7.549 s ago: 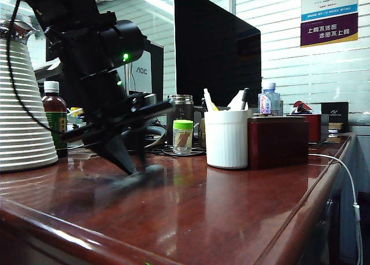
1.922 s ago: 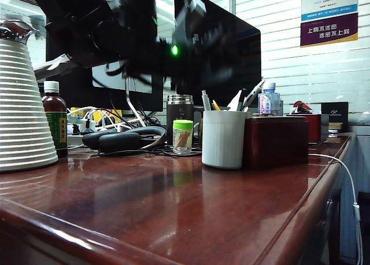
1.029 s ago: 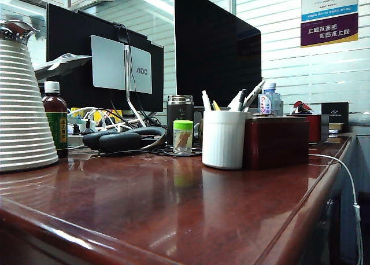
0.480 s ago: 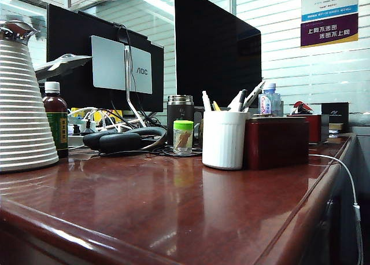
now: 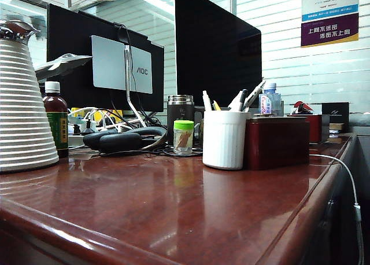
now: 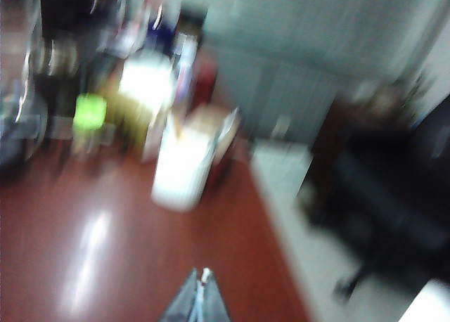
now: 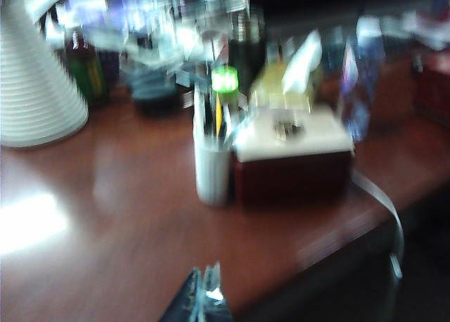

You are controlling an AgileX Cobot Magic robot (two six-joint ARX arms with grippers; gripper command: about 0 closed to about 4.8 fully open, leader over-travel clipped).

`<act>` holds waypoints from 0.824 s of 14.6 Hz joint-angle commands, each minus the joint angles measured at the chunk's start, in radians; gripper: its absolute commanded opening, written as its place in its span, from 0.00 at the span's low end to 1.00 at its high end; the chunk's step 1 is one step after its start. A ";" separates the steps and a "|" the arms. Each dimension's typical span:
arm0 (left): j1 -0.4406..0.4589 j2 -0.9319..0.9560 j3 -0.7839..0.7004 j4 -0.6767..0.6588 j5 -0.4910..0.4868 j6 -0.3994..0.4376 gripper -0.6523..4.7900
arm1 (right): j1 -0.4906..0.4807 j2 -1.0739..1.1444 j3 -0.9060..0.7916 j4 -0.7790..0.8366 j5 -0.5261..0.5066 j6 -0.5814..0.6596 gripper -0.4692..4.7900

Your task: Pick up all the pens on the desk and put them into the pen holder one by one.

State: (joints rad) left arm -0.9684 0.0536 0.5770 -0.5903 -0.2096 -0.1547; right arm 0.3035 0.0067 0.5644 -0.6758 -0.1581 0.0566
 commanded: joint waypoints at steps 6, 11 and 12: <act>0.001 0.004 -0.477 0.467 -0.123 0.032 0.11 | 0.007 0.001 -0.461 0.459 0.000 0.097 0.08; 0.065 0.003 -0.520 0.462 -0.141 0.050 0.11 | 0.006 0.006 -0.562 0.518 0.026 0.052 0.08; 0.082 0.005 -0.520 0.461 -0.142 0.050 0.11 | 0.006 0.006 -0.562 0.518 0.026 0.051 0.08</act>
State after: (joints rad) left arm -0.8974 0.0551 0.0547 -0.1417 -0.3523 -0.1055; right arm 0.3092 0.0132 0.0078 -0.1665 -0.1345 0.1123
